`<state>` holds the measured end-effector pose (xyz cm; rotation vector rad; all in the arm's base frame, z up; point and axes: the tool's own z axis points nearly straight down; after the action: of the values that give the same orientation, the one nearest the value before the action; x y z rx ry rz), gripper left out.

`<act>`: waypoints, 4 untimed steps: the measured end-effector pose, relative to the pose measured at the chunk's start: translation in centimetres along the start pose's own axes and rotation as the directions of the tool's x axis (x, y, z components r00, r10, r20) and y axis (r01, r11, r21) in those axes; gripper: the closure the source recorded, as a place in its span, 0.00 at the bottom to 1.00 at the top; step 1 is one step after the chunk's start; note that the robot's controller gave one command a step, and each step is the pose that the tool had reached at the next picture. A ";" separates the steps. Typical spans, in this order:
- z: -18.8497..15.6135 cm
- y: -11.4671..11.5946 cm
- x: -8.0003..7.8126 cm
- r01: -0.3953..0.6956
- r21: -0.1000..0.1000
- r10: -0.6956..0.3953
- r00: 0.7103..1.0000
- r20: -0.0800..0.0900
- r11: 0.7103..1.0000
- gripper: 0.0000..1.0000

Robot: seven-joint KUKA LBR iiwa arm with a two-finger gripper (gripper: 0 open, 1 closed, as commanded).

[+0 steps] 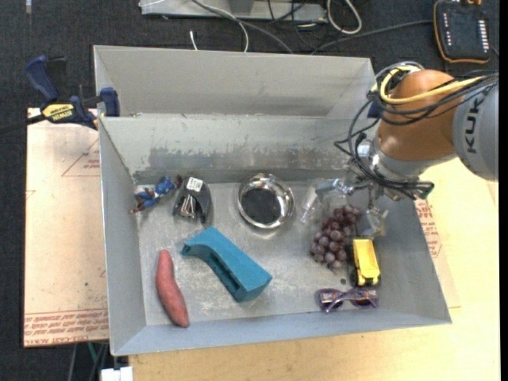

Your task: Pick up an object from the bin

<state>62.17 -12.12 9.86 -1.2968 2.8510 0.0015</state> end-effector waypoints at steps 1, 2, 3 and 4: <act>2.9 1.4 -1.3 0.013 0.003 -0.013 1.000 0.001 1.000 0.00; 2.9 0.7 -0.8 0.112 0.007 -0.112 0.994 0.004 0.994 1.00; 2.9 0.6 -0.8 0.117 0.007 -0.117 0.993 0.004 0.993 1.00; 2.8 0.7 -0.8 0.116 0.007 -0.116 0.993 0.006 0.993 1.00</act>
Offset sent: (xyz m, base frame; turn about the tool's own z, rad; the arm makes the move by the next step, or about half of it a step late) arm -0.0002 0.0089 -0.0286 -0.1215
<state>62.21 -11.08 7.09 -1.4558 2.7640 -0.0046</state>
